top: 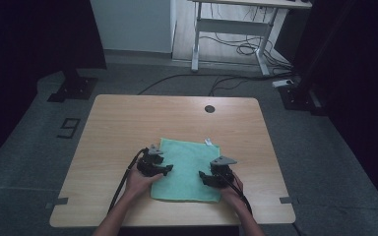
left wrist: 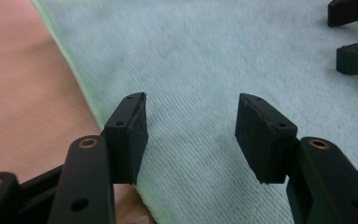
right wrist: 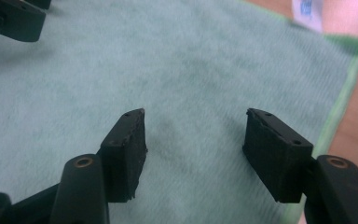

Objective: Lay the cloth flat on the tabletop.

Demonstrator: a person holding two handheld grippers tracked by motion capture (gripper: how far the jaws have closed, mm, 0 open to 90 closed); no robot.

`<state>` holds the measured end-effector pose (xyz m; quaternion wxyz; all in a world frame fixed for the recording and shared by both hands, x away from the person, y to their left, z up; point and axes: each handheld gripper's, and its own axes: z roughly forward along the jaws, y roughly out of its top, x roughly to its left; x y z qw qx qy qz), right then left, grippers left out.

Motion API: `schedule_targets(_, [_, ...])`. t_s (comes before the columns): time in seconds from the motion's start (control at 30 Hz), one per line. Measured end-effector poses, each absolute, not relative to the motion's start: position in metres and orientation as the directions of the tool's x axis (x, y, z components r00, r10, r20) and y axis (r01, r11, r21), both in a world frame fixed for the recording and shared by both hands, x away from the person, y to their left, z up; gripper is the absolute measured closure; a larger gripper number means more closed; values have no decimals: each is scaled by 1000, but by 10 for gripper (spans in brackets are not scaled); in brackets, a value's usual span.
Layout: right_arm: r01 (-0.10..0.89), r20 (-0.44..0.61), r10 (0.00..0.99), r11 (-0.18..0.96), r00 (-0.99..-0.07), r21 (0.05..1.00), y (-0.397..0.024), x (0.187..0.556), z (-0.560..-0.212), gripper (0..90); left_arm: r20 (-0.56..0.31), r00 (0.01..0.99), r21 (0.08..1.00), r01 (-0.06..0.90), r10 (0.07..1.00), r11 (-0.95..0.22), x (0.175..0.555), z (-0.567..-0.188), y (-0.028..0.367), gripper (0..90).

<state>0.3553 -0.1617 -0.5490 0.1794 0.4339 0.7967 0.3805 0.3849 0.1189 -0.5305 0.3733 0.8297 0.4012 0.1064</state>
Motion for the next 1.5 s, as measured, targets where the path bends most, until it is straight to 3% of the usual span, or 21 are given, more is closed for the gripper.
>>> schedule_targets(0.37, [572,118,854,230,-507,787,-144,410,-532,400,-107,610,721,591,785,-361,432,-523,103,464])
schedule_targets(0.6, [588,86,868,256,-490,767,-128,434,-542,410,-88,587,686,622,805,-378,452,-539,102,478])
schedule_targets(1.0, [606,26,909,256,-416,753,-151,458,-550,399,-100,569,701,622,817,-348,456,-542,114,520])
schedule_targets(1.5, [632,118,922,155,-368,759,-171,484,-550,426,-99,550,708,624,829,-330,466,-543,117,534])
